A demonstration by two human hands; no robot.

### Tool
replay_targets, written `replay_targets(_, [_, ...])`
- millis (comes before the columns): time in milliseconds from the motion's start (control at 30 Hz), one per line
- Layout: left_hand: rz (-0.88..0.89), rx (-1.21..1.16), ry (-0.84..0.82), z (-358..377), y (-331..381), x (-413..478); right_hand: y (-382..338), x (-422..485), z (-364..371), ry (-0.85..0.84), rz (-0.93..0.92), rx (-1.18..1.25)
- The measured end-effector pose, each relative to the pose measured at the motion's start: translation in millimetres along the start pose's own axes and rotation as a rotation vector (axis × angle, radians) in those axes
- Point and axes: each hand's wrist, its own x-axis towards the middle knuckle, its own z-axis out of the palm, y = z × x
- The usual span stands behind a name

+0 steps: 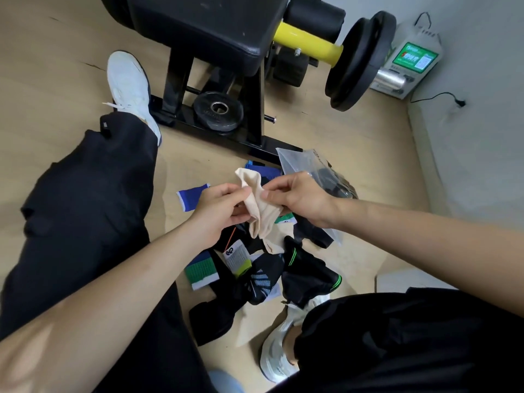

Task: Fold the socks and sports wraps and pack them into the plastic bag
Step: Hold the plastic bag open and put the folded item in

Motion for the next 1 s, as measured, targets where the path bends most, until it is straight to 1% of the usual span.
replay_targets(67, [0.002,-0.006,-0.016,5.2,5.9,-2.2,-4.4,-2.2,-0.5,-0.019,0.005,0.037])
replay_targets(167, [-0.008,-0.037,-0.051,9.2,13.4,-3.6,-11.6,-8.2,-3.1,-0.054,0.019,0.026])
replay_targets(267, [-0.024,-0.066,-0.172,10.8,20.8,-6.7,-14.9,-11.4,-4.8,-0.017,-0.012,-0.061])
replay_targets(333, [0.03,0.007,-0.167,11.6,24.7,-7.4,-16.6,-12.1,-8.7,0.012,-0.031,-0.148])
replay_targets(367, [0.126,0.122,-0.105,10.4,25.7,-6.1,-18.6,-13.3,-11.7,0.011,-0.032,-0.197])
replay_targets(433, [0.469,0.491,0.051,3.6,27.1,1.4,-24.9,-17.2,-19.5,-0.018,-0.049,-0.326])
replay_targets(467, [0.633,0.66,0.045,0.2,28.0,5.2,-28.5,-20.5,-22.6,-0.038,-0.062,-0.394])
replay_targets(500, [0.743,0.779,-0.017,-1.7,29.4,7.4,-31.2,-23.4,-25.1,-0.061,-0.076,-0.449])
replay_targets(533, [0.78,0.861,-0.094,-3.0,30.2,8.9,-33.1,-25.8,-26.6,-0.084,-0.093,-0.487])
replay_targets(567, [0.758,0.916,-0.164,-3.2,30.4,9.9,-33.8,-27.2,-27.0,-0.097,-0.113,-0.511])
replay_targets(600, [0.693,0.94,-0.214,-2.6,30.1,9.2,-33.3,-28.4,-27.3,-0.102,-0.135,-0.529])
replay_targets(667, [0.56,0.913,-0.265,-1.6,26.7,9.6,-28.9,-31.0,-26.3,-0.082,-0.178,-0.521])
replay_targets(700, [0.531,0.898,-0.265,-1.5,23.7,10.5,-25.4,-32.4,-25.8,-0.061,-0.194,-0.486])
replay_targets(800, [0.502,0.857,-0.269,-3.0,18.8,14.6,-10.8,-37.9,-26.7,0.049,-0.222,-0.31])
replay_targets(933, [0.424,0.714,-0.246,-0.4,10.2,17.6,28.1,-47.8,-14.9,0.267,-0.192,0.019])
replay_targets(1000, [0.381,0.664,-0.226,9.0,4.5,19.3,45.9,-50.1,-7.0,0.312,-0.185,0.116])
